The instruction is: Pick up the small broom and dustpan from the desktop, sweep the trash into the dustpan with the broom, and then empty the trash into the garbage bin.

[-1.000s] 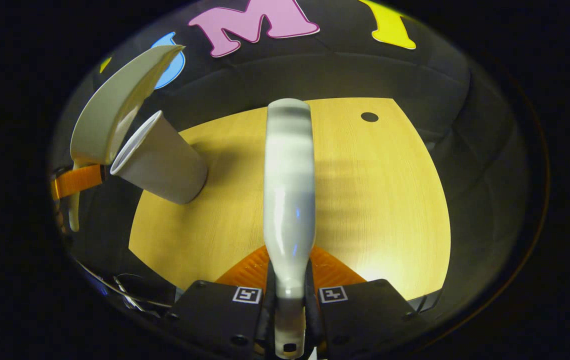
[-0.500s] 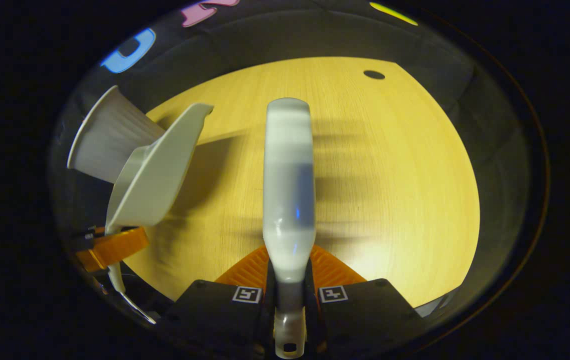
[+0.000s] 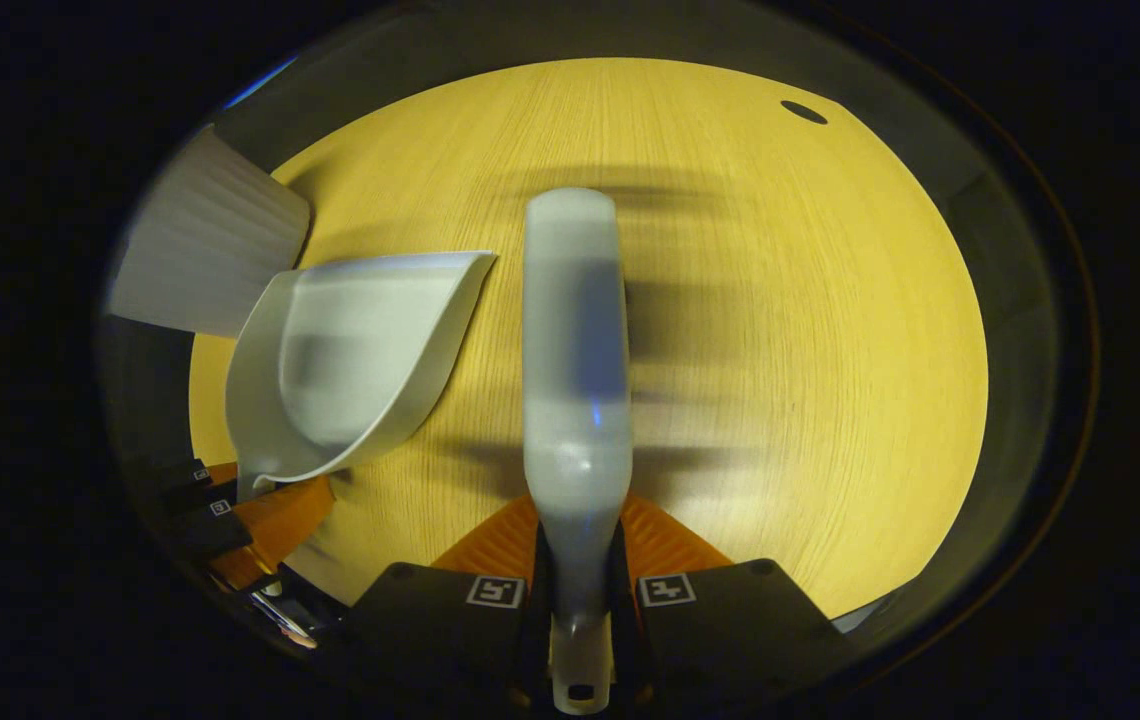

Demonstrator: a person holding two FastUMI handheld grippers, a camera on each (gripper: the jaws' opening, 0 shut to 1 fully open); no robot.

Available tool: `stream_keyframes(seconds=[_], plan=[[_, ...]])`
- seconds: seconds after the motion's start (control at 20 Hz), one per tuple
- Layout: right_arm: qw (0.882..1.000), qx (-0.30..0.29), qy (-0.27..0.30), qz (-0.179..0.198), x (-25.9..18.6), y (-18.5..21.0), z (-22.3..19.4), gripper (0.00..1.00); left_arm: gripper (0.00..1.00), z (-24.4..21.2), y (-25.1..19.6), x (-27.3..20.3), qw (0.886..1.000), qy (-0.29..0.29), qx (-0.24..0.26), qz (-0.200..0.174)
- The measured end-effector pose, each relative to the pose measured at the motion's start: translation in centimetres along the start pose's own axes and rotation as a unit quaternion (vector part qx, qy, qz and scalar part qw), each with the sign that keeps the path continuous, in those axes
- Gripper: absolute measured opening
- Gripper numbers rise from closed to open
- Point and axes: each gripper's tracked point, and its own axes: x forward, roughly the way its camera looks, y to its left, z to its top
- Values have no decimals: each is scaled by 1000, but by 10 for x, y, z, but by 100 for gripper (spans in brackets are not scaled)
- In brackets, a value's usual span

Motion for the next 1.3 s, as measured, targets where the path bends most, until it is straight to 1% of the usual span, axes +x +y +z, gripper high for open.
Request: stream_keyframes(seconds=[0.1, 0.2, 0.25, 0.3, 0.5, 0.55, 0.6, 0.65, 0.7, 0.75, 0.85, 0.95, 1.1, 1.15, 1.2, 1.25, 1.3], plan=[[1000, -5, 6, 0, 0, 1, 1, 28, 30, -3, 0, -1, 1000, 12, -18, -9], [1000, -3, 17, 2, 2, -1, -1, 27, 30, -9, 0, 2, 999, 23, -21, -9], [1000, -1, 26, 5, 2, 0, -3, 34, 30, -9, -2, 1, 999, 30, -22, -9], [999, 2, 33, 7, 4, 0, -2, 28, 29, -8, -1, 2, 999, 30, -19, -6], [998, 7, 60, 19, 2, 6, -8, 30, 31, -6, -1, 2, 999, 45, -6, 9], [998, 11, 60, 24, -1, 7, -7, 38, 31, -6, -3, 0, 999, 41, -7, 1], [998, 15, 60, 32, -2, 10, -7, 36, 37, -6, -6, 0, 999, 39, -11, -7], [998, 18, 57, 37, -4, 10, -6, 36, 55, -8, -8, -2, 999, 39, -14, -11], [998, 21, 52, 39, -7, 10, -4, 43, 73, -10, -8, -5, 999, 41, -16, -9], [998, 21, 45, 40, -11, 10, -2, 62, 73, -13, -5, -7, 999, 38, -19, -2], [999, 9, 25, 38, -23, 7, 3, 99, 81, -14, -2, -14, 999, 25, -29, 8], [999, 4, -6, 39, -38, 9, 9, 99, 81, -17, -3, -28, 999, 5, -32, 8], [997, 13, -55, 44, -62, 13, 11, 99, 81, -25, -10, -54, 999, -29, -16, -4], [996, 14, -75, 41, -71, 12, 11, 99, 81, -29, -11, -64, 999, -48, -6, -2], [994, 12, -101, 37, -85, 10, 9, 99, 81, -33, -9, -74, 998, -70, -2, 7], [992, 12, -126, 27, -98, 6, 7, 99, 81, -39, -8, -86, 995, -100, -1, 14], [988, 13, -156, 18, -113, 2, 1, 99, 81, -44, -9, -97, 992, -126, 0, 14]])
